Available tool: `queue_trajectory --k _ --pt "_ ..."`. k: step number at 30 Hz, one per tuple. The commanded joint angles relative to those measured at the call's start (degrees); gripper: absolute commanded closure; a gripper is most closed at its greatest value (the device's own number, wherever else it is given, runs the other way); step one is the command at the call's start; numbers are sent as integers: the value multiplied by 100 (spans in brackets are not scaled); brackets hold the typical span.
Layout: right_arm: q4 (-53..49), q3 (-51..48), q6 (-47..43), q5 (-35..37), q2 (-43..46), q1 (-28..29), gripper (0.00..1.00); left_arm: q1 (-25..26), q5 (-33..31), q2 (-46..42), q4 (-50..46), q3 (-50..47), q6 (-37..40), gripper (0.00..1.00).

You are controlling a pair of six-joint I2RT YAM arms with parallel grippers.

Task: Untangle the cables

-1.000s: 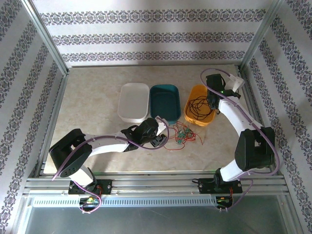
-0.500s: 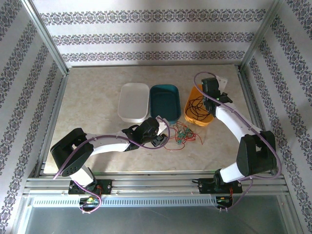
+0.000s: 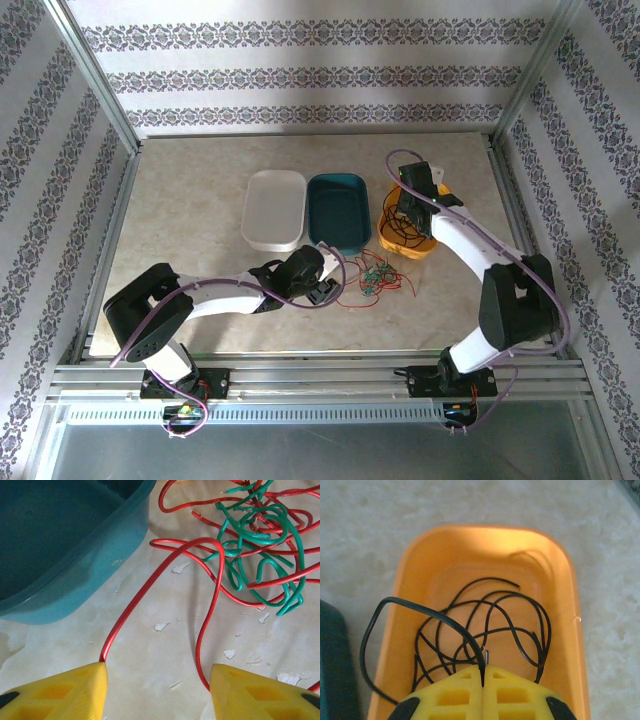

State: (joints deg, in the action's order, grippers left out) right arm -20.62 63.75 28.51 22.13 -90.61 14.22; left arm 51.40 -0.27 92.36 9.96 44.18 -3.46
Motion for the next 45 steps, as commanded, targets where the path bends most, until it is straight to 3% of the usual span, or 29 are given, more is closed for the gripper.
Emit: queue_trajectory --k 1,10,12,13,18,24,30,34,45 --pt "-577 225 541 68 -279 -176 100 99 -69 -188 230 -102 -108 44" --pt "-960 350 1292 142 -628 -578 100 99 -122 -314 204 -201 -124 44" --pt "-657 272 1063 -150 -492 -563 75 99 -101 -334 209 -209 -127 44" --pt "-562 238 1003 -207 -400 -554 67 99 -81 -345 206 -201 -121 44" --pt "-424 -35 665 -69 320 -417 55 99 404 -368 274 -132 -21 43" --pt "-478 -863 356 -258 1720 -41 53 99 617 -244 358 82 89 42" --pt "-410 -1861 -101 -2237 2666 641 54 99 709 -38 373 308 214 41" --pt "-539 -2306 -120 -2868 2792 1097 53 90 573 -30 552 274 111 41" --pt "-457 -2751 136 -2591 2254 1231 55 -68 512 -126 721 282 -317 40"
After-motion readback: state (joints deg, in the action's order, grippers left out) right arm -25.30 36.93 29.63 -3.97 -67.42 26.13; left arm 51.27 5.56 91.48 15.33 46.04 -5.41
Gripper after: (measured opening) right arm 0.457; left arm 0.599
